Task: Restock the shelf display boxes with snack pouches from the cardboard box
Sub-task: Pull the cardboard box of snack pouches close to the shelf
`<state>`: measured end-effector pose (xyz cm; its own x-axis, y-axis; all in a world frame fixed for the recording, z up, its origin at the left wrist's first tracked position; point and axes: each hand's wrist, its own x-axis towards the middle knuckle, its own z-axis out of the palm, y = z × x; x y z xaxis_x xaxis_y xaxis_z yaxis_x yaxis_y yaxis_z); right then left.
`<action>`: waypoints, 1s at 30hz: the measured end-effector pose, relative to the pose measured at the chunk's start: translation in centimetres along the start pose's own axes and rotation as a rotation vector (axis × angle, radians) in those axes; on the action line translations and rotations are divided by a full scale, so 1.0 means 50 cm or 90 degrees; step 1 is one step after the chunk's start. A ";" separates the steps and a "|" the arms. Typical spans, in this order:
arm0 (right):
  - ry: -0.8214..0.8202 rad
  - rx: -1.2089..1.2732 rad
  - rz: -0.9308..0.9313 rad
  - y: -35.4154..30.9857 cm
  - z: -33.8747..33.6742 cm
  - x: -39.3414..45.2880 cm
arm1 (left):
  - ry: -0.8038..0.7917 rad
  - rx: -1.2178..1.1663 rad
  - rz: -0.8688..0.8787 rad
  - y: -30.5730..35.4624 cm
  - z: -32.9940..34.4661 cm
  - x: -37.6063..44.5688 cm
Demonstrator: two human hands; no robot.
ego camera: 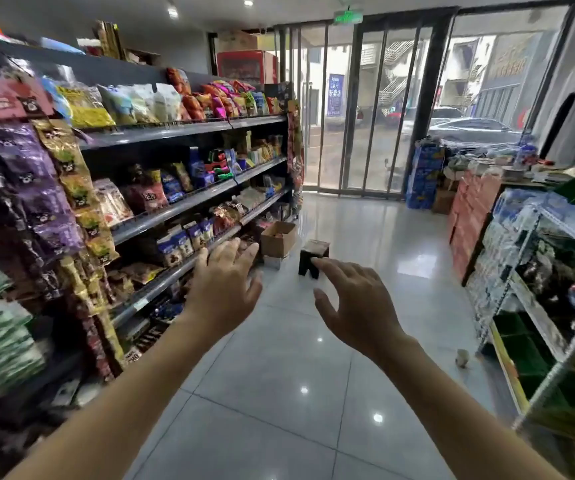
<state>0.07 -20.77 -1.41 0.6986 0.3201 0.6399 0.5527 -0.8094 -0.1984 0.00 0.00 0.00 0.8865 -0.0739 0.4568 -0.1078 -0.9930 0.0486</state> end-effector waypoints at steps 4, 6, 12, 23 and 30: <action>-0.003 -0.001 0.031 0.059 0.080 0.052 | -0.038 -0.002 -0.023 -0.025 0.065 0.082; -0.004 -0.011 0.025 0.100 0.128 0.084 | -0.062 -0.011 -0.020 -0.033 0.108 0.135; -0.015 -0.037 0.014 0.252 0.277 0.222 | -0.091 -0.006 -0.021 -0.064 0.273 0.333; -0.110 -0.014 0.011 0.529 0.497 0.585 | -0.128 -0.074 -0.088 -0.109 0.498 0.743; -0.132 0.008 0.018 0.633 0.655 0.791 | -0.140 -0.111 -0.114 -0.191 0.624 0.977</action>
<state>60.08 -17.63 -6.69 0.7918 0.3923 0.4681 0.5360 -0.8137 -0.2248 58.35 2.99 -5.85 0.9721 0.0634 0.2256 -0.0001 -0.9627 0.2707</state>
